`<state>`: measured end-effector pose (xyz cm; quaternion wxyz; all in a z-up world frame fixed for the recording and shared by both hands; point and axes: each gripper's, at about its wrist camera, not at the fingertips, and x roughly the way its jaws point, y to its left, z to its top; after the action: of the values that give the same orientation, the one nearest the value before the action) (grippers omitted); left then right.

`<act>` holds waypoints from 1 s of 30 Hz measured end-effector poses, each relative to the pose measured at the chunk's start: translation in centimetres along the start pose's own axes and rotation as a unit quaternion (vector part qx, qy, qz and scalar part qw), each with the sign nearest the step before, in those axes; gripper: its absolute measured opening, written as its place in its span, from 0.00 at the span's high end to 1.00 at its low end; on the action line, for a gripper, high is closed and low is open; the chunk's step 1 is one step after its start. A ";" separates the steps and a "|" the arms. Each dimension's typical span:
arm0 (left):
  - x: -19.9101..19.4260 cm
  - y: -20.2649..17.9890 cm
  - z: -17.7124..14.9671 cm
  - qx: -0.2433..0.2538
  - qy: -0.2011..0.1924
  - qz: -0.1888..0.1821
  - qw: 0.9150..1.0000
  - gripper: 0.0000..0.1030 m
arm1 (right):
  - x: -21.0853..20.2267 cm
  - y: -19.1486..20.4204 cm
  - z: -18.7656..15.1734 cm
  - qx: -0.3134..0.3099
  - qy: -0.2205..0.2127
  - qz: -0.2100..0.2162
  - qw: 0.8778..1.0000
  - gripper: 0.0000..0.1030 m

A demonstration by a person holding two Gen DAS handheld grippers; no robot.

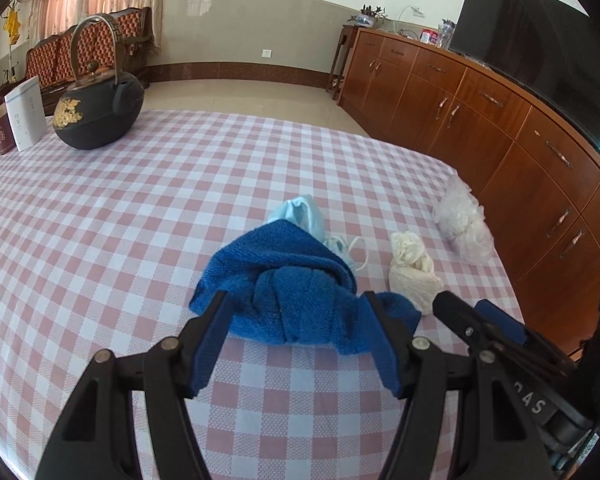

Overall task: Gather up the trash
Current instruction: 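Grasp the blue towel with the left tool while the right tool grasps the white cloth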

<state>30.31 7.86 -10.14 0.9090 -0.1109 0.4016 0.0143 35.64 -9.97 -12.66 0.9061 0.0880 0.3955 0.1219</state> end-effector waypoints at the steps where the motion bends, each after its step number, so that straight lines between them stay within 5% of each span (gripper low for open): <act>1: 0.4 0.2 0.0 -0.002 0.006 0.003 1.000 0.35 | 0.1 -0.1 0.2 0.001 0.000 0.000 1.000 0.32; 7: 0.6 0.8 -0.5 -0.003 0.007 -0.002 1.000 0.35 | 1.2 0.5 1.1 -0.005 0.004 0.007 1.000 0.32; 12: 0.3 0.9 -1.1 0.005 0.006 -0.003 1.000 0.63 | 3.0 1.2 1.4 -0.013 0.025 0.014 0.999 0.32; 17: -0.4 1.2 -1.6 0.004 -0.002 -0.004 1.000 0.77 | 3.4 1.6 1.4 -0.019 0.030 0.022 0.999 0.57; 30: -2.2 1.2 -2.1 0.004 -0.015 -0.016 1.000 0.79 | 2.0 0.6 0.1 -0.011 0.031 0.022 0.999 0.66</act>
<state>27.17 8.77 -10.11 0.9156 -0.1137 0.3858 0.0003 36.90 -8.81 -13.82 0.8912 0.0830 0.4205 0.1483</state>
